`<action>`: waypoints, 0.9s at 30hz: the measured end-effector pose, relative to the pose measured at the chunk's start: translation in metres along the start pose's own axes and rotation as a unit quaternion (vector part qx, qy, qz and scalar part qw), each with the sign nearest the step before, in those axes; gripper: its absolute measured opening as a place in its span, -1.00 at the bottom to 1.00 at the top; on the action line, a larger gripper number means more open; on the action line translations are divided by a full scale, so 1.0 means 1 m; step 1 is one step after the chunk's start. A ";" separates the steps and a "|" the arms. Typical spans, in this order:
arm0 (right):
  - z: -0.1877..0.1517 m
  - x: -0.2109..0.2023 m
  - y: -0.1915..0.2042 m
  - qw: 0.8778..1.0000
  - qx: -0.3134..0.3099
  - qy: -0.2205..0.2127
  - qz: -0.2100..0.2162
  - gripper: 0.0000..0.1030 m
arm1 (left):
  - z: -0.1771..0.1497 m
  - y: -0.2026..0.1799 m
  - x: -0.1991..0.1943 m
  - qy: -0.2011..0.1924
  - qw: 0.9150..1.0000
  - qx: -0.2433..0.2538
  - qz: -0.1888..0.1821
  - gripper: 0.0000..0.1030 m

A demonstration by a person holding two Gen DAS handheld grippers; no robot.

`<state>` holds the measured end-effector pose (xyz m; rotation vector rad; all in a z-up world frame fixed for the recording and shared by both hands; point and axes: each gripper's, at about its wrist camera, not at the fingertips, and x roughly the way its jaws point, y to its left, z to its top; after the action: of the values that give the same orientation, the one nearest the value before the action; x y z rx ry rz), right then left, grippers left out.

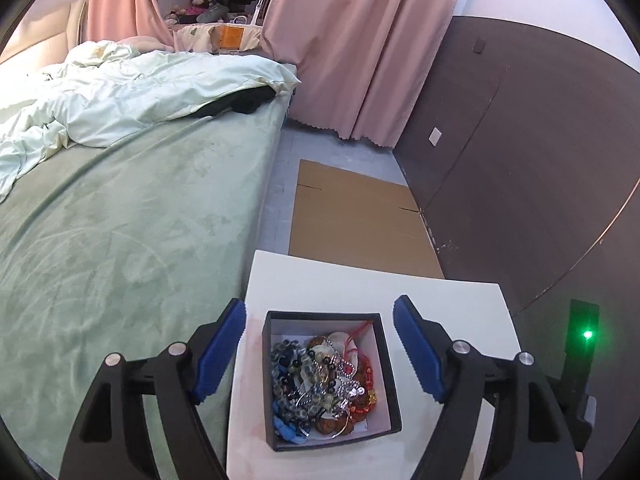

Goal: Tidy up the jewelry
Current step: 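Lower the bracelet and ring into the black box and open both grippers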

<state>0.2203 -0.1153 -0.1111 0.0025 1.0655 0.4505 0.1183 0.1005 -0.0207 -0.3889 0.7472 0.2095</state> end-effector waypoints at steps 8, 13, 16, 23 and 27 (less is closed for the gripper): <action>-0.003 -0.024 0.033 0.998 -0.013 -0.039 0.056 -0.75 | -0.004 0.011 -0.016 -0.009 1.000 0.002 0.003 0.82; -0.004 -0.029 0.055 0.995 -0.014 -0.050 0.082 -0.75 | -0.006 0.024 -0.027 -0.016 1.000 -0.007 0.011 0.84; -0.004 -0.030 0.070 0.993 -0.020 -0.053 0.099 -0.75 | -0.006 0.032 -0.030 -0.014 1.000 -0.015 0.018 0.84; -0.009 -0.026 0.107 0.989 -0.048 -0.049 0.130 -0.75 | -0.007 0.052 -0.043 -0.023 0.999 -0.032 0.024 0.84; -0.013 -0.019 0.121 0.988 -0.065 -0.047 0.132 -0.75 | -0.006 0.058 -0.047 -0.027 0.999 -0.037 0.024 0.84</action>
<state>0.1591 -0.0149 -0.0756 0.0496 0.9438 0.7521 0.0624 0.1484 -0.0077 -0.4346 0.6977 0.2915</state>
